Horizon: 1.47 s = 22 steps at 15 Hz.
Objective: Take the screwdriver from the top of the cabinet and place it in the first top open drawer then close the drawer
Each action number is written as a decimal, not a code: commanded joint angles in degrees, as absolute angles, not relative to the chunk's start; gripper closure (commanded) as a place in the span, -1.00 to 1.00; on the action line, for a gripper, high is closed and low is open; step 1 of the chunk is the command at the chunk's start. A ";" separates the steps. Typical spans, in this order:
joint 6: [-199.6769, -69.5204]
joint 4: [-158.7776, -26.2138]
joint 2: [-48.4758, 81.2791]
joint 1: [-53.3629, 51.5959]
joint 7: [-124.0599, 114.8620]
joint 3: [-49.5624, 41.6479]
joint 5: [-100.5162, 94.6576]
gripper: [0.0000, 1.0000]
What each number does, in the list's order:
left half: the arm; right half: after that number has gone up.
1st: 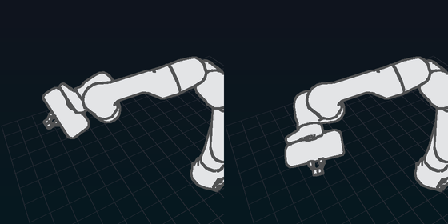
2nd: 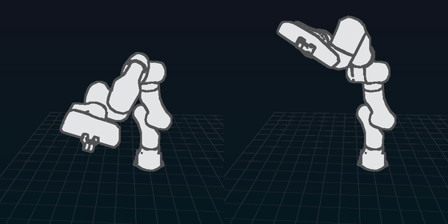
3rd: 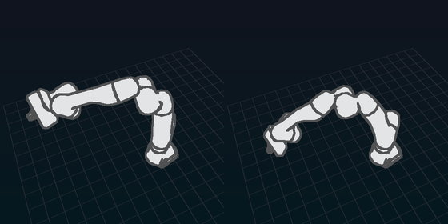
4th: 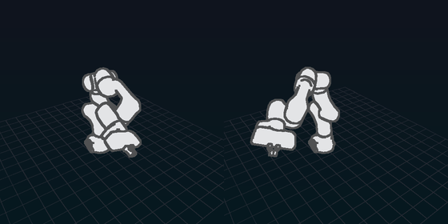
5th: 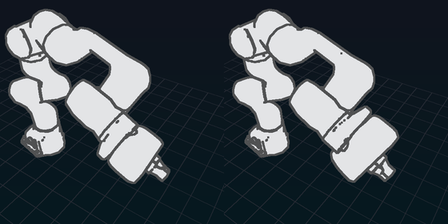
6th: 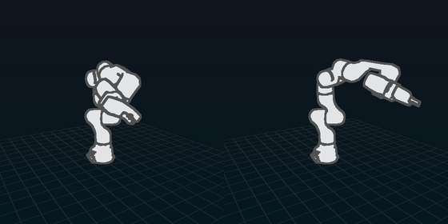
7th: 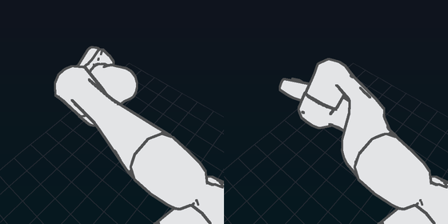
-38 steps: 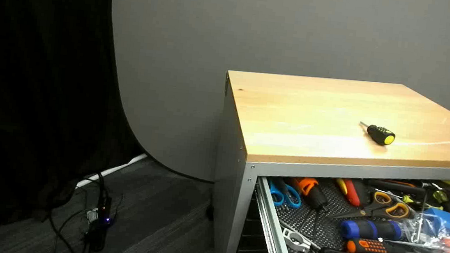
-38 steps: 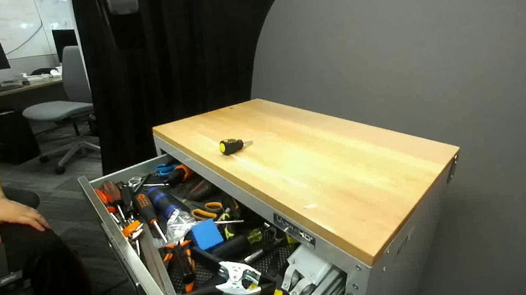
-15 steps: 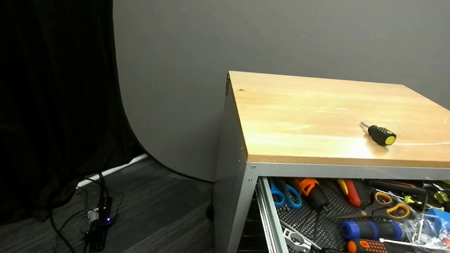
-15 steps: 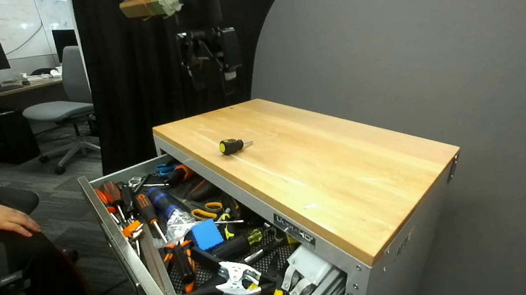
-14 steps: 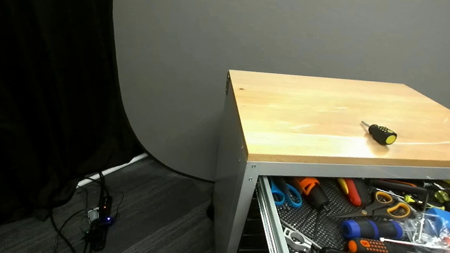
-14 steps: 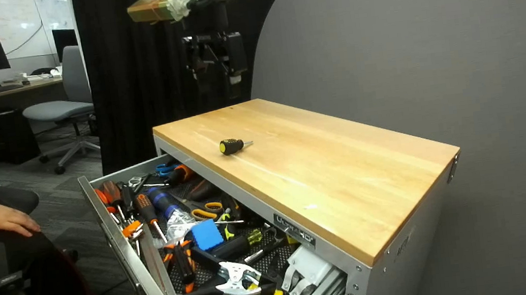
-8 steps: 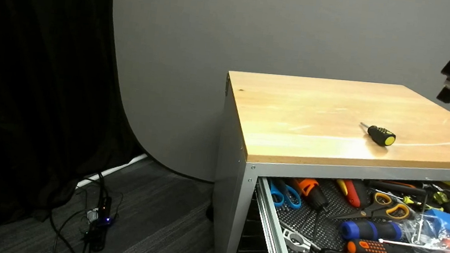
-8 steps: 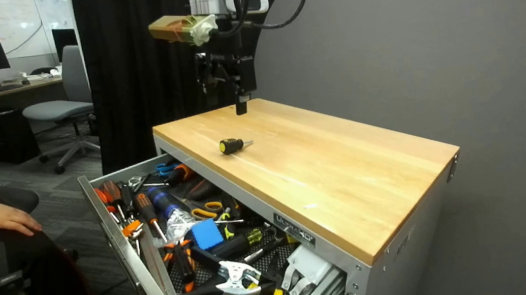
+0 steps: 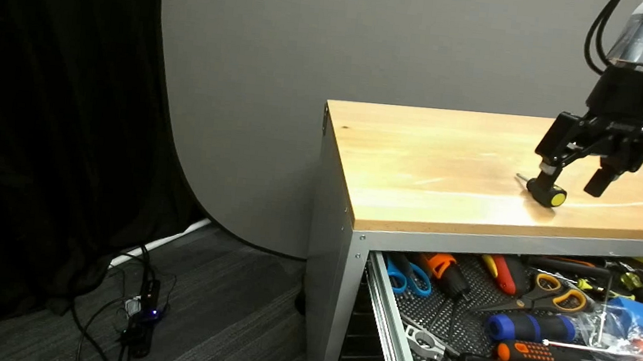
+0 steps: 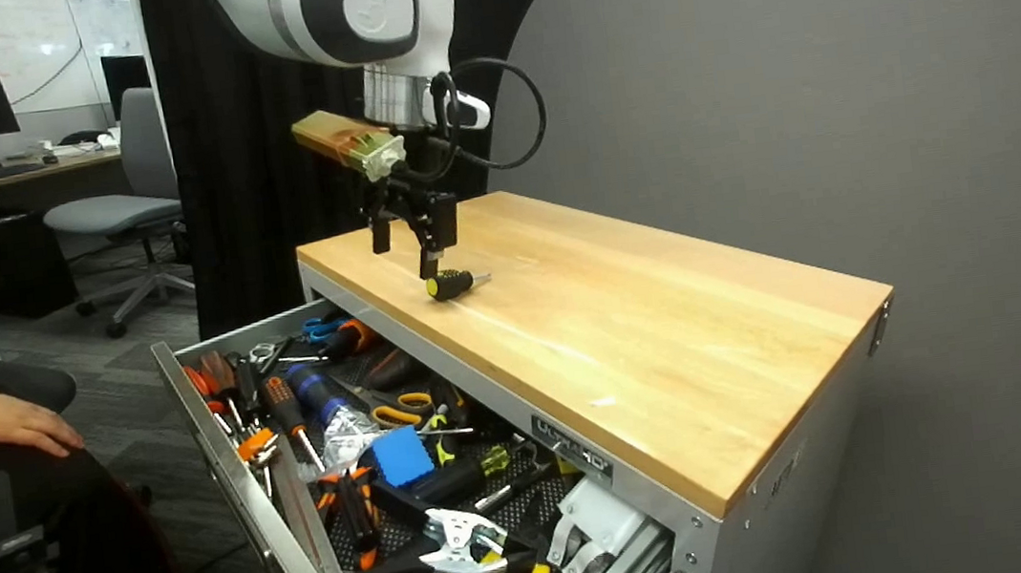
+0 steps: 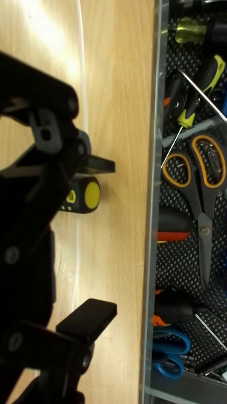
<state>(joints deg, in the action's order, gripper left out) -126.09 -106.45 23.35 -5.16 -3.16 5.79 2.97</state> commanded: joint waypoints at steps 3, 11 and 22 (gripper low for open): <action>-131.31 -103.82 25.25 -7.05 -7.25 3.66 0.02 -1.00; -133.53 -104.43 27.13 -8.30 -11.14 2.02 -4.18 -1.00; -142.51 -108.87 25.88 -11.31 -24.19 -3.25 -6.64 0.66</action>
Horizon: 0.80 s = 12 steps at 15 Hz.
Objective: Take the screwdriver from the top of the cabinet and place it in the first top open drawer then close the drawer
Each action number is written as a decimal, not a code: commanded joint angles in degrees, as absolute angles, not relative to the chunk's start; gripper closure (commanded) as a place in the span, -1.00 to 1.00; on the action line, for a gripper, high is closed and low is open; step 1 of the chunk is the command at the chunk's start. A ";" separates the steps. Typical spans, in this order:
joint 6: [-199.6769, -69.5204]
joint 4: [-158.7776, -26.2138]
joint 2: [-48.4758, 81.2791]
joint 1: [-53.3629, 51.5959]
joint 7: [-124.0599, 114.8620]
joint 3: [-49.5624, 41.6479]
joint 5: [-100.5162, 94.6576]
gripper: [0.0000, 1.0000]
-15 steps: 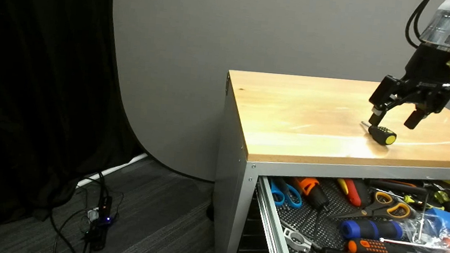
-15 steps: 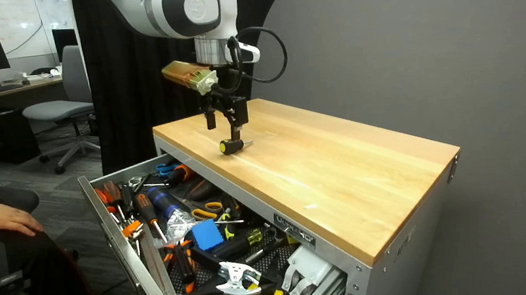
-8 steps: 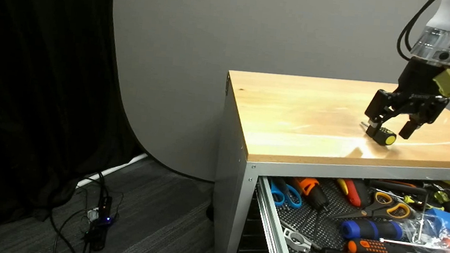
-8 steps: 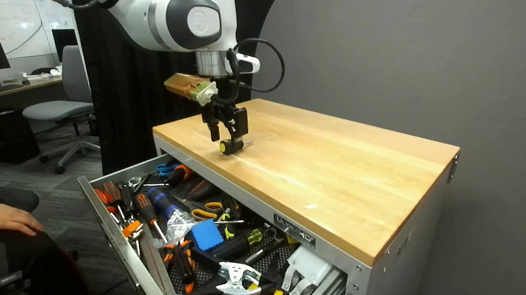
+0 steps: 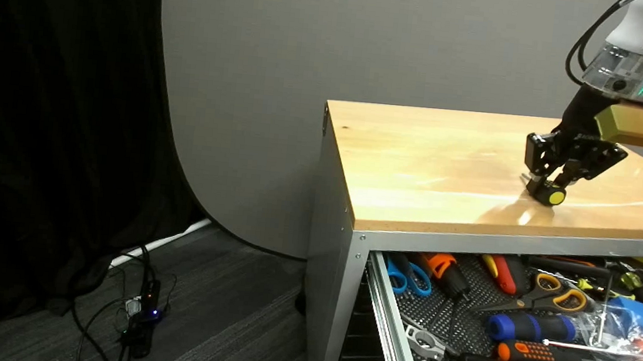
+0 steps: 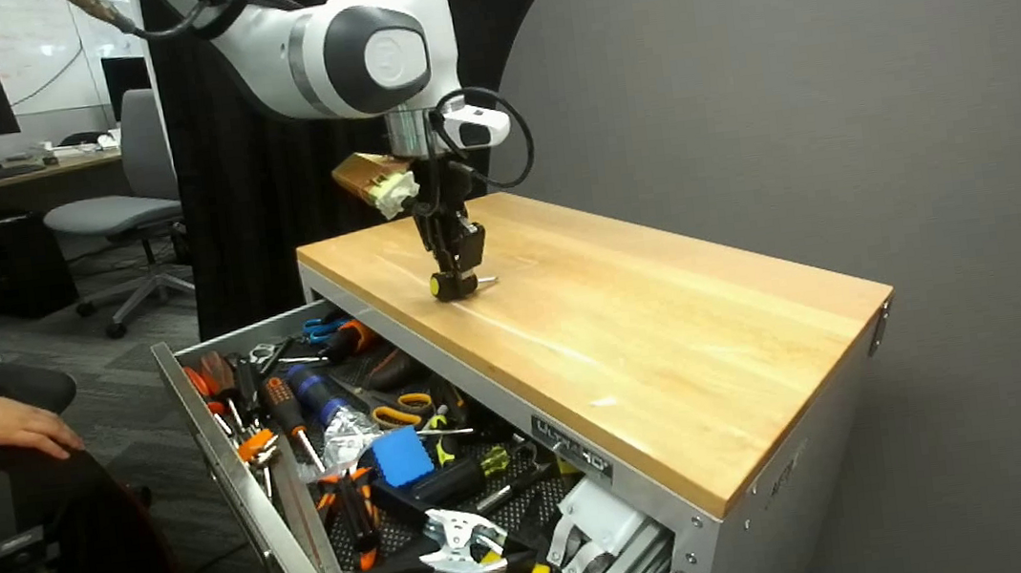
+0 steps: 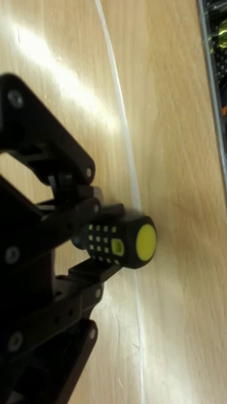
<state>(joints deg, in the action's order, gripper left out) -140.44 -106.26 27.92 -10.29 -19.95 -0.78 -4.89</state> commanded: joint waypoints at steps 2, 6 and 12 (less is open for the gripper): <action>-141.99 -111.29 23.84 -11.79 -26.19 -4.90 -8.42 0.66; -129.69 -118.23 15.56 -10.72 -20.16 -4.33 -12.44 0.66; -129.11 -132.00 5.08 -9.24 -16.75 -0.77 -13.25 0.70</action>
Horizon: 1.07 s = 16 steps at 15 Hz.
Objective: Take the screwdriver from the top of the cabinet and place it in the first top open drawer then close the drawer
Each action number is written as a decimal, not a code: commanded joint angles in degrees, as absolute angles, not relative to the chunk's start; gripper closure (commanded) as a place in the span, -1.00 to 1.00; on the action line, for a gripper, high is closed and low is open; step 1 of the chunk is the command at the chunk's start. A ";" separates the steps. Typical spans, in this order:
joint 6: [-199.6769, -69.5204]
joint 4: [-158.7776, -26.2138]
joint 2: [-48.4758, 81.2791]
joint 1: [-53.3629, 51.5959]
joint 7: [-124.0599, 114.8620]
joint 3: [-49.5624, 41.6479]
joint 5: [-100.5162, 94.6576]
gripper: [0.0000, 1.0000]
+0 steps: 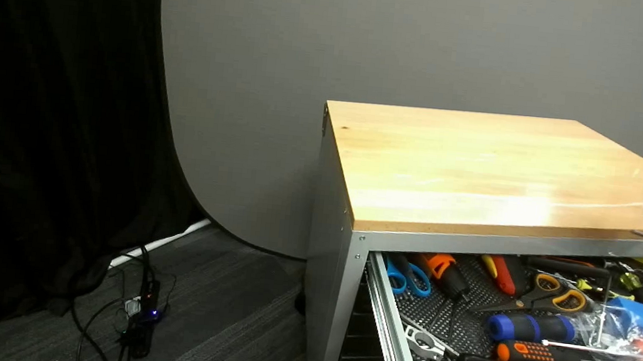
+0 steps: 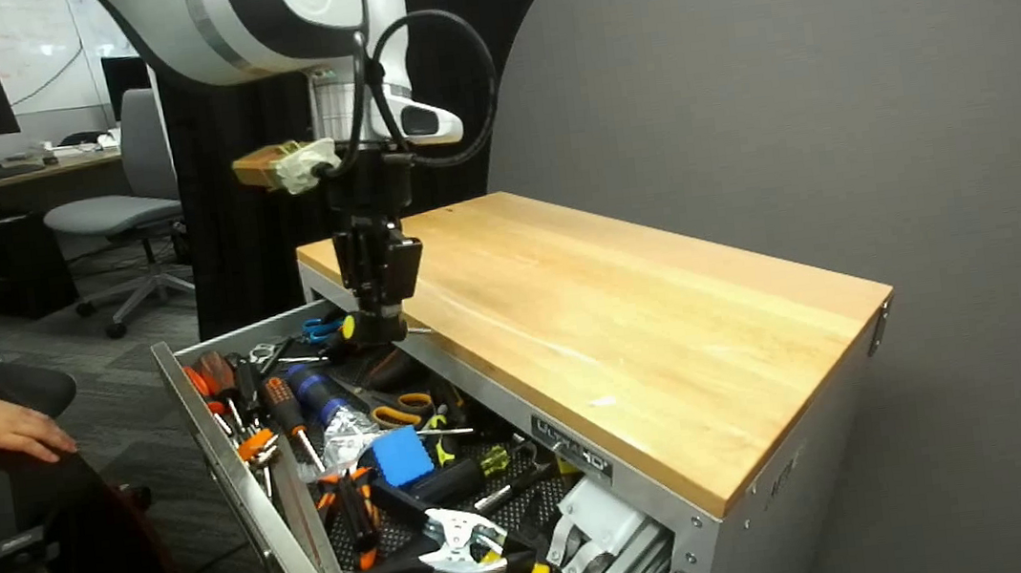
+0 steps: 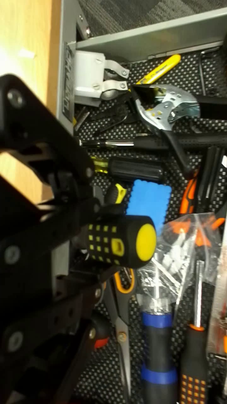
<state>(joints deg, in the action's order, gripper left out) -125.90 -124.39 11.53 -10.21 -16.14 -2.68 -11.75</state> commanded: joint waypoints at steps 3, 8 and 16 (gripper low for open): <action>-132.18 -135.53 3.82 -9.40 -18.04 0.95 -13.03 -0.09; -131.95 -137.39 3.91 -8.65 -15.35 2.35 -11.91 -0.80; -110.11 -136.08 6.65 -2.63 -1.19 0.15 -10.11 -1.00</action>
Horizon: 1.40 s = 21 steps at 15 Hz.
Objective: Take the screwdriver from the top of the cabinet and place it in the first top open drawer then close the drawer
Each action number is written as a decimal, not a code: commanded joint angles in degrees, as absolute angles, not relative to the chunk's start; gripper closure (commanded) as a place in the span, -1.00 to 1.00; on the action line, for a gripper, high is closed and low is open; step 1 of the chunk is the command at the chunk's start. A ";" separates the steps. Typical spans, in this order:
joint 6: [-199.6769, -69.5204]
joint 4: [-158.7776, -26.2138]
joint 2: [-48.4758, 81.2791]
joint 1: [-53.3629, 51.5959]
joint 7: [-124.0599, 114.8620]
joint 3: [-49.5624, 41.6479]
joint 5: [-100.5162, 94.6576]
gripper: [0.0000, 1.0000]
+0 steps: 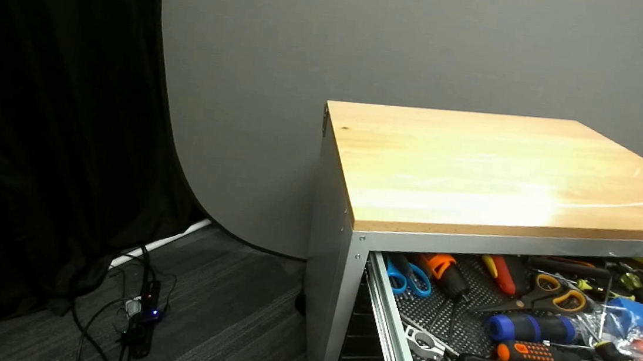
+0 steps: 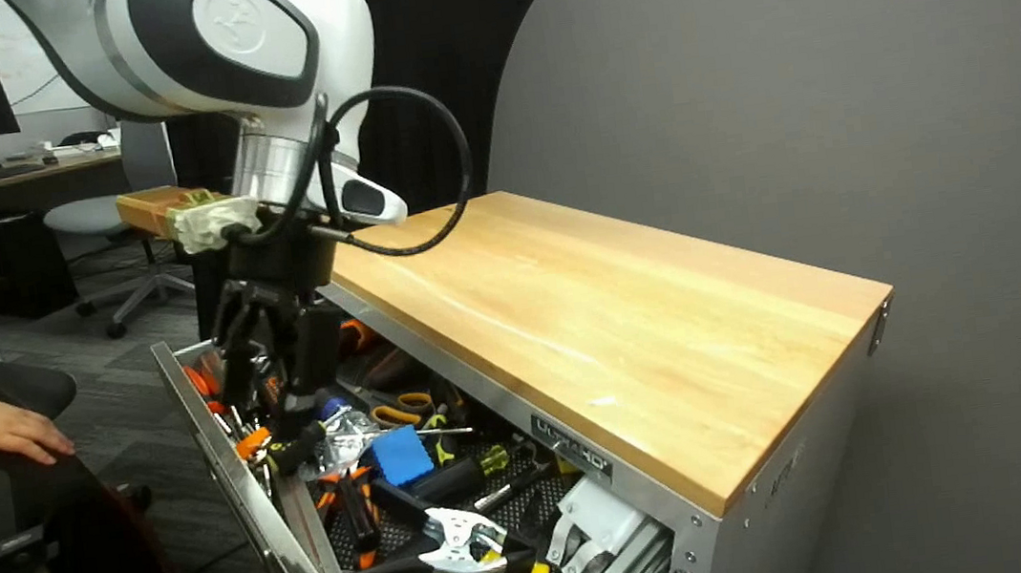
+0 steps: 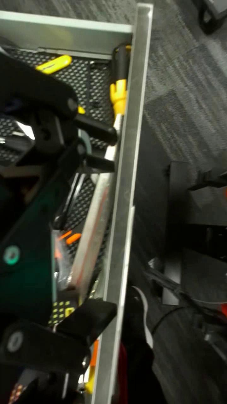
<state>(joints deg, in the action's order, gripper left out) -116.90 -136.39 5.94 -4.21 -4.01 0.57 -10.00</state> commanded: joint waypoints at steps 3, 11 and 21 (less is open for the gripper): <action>-105.90 -136.47 9.09 -1.38 -1.22 -0.47 -11.45 -1.00; -109.66 -137.34 16.53 -1.26 -8.62 -1.80 -14.89 0.17; -130.65 -139.30 16.00 -3.59 -28.89 -3.40 -14.63 1.00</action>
<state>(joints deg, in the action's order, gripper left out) -124.61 -137.77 17.11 -1.72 -22.08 -1.89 -13.51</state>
